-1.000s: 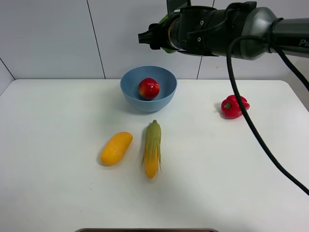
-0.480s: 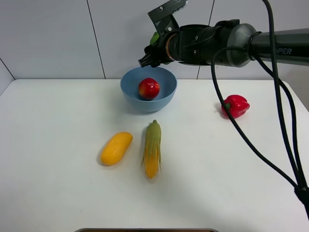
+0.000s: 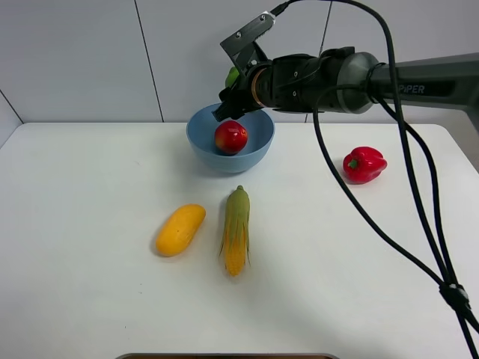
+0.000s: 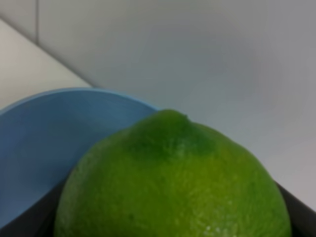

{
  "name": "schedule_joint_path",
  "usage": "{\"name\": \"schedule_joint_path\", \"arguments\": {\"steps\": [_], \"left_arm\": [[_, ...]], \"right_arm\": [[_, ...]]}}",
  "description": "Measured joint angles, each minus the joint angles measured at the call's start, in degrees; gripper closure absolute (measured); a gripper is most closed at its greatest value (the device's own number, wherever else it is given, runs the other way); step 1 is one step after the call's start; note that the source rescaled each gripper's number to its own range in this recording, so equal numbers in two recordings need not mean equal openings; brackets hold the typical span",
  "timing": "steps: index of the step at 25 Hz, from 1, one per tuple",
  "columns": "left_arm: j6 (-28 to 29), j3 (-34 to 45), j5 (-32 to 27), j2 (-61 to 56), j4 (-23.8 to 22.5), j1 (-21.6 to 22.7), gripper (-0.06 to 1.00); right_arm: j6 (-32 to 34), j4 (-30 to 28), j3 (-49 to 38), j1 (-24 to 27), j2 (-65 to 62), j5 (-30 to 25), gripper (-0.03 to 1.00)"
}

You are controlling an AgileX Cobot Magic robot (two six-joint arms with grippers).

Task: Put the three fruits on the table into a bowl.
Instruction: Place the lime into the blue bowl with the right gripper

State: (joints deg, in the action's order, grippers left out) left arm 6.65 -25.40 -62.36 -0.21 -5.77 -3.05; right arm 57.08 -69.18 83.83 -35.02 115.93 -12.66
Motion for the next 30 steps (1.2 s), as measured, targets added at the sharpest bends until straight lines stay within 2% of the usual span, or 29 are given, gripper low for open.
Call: {"name": "schedule_joint_path", "arguments": {"steps": [6, 14, 30], "left_arm": [[0.00, 0.00, 0.00, 0.00, 0.00, 0.00, -0.05], [0.00, 0.00, 0.00, 0.00, 0.00, 0.00, -0.05], [0.00, 0.00, 0.00, 0.00, 0.00, 0.00, -0.05]], "right_arm": [[4.12, 4.38, 4.30, 1.20, 3.47, 1.00, 0.35], [3.87, 7.82, 5.55, 1.72, 7.10, 0.45, 0.35], [2.38, 8.09, 7.27, 1.85, 13.29, 4.76, 0.35]]}}
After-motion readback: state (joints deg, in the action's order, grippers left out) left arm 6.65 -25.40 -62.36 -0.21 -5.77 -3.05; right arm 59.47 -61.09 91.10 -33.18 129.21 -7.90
